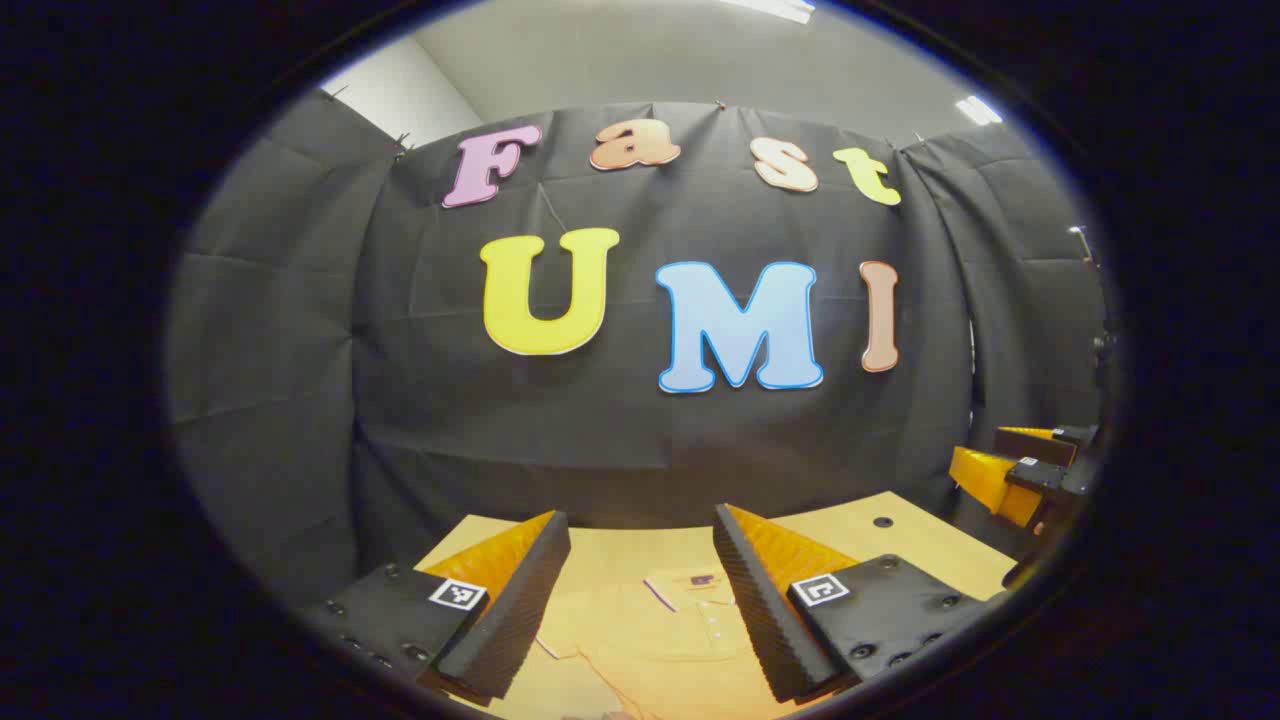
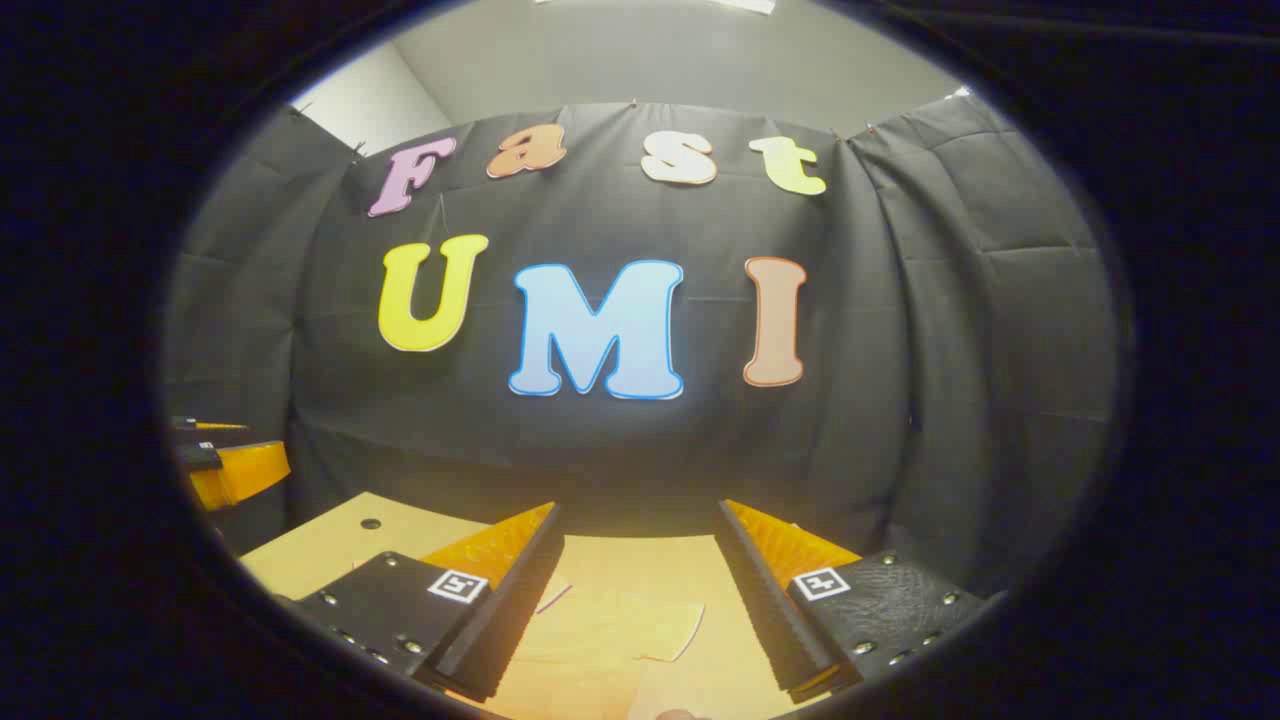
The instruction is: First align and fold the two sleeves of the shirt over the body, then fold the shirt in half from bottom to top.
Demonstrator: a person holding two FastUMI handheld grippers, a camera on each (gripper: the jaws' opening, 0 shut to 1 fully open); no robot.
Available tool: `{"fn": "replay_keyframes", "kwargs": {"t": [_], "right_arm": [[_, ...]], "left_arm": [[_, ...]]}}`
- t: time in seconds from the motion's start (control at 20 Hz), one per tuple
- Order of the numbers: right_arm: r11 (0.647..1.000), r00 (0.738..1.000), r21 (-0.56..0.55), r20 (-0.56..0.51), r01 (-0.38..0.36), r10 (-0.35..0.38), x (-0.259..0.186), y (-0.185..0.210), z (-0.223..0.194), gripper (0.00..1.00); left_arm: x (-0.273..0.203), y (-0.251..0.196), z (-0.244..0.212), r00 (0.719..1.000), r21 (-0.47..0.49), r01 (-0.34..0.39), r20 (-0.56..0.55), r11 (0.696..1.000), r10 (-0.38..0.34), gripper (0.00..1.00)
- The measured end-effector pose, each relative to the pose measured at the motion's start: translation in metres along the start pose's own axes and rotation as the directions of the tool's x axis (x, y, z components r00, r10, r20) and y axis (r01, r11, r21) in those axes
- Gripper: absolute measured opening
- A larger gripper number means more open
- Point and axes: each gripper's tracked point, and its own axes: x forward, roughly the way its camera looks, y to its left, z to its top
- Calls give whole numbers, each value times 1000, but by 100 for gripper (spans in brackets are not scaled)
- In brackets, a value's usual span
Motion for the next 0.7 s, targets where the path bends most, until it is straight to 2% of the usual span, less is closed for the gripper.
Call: {"fn": "replay_keyframes", "kwargs": {"t": [0.35,0.7], "right_arm": [[1000,1000,0,-13,-13,13,0,0,-5,95],[1000,999,-4,-44,-25,25,6,3,-13,95]], "left_arm": [[2,2,-1,1000,-18,13,-3,1000,-13,94],[1,4,-3,1000,-31,-4,-9,999,4,94]]}}
